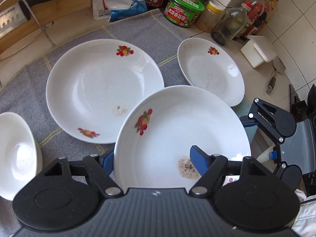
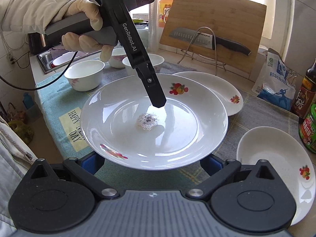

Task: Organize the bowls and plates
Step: 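Lift the stained plate with the left tool toward the plate by the wall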

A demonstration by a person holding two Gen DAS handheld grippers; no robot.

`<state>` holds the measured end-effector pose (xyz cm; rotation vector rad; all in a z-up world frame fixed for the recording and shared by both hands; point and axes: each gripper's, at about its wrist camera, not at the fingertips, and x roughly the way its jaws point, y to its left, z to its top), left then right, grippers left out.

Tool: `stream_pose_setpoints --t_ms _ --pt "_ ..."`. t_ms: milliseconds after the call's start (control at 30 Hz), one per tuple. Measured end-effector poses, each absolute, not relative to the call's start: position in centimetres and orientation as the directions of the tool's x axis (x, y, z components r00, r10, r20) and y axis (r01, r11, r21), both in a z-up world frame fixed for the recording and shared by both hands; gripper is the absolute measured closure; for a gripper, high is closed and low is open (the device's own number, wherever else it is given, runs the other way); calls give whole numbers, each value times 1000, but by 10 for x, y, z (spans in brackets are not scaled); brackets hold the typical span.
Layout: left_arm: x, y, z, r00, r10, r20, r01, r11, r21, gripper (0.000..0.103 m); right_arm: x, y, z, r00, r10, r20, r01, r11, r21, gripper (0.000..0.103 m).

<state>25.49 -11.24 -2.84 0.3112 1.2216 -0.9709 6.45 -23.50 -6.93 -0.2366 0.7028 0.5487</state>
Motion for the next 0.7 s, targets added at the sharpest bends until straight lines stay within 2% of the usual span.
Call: stream_pose_setpoints --t_ms 700 --pt "273 -242 -22 -52 -465 -884 864 423 -273 27 63 -327 -59 710 261 -655 -378 925 -42 0"
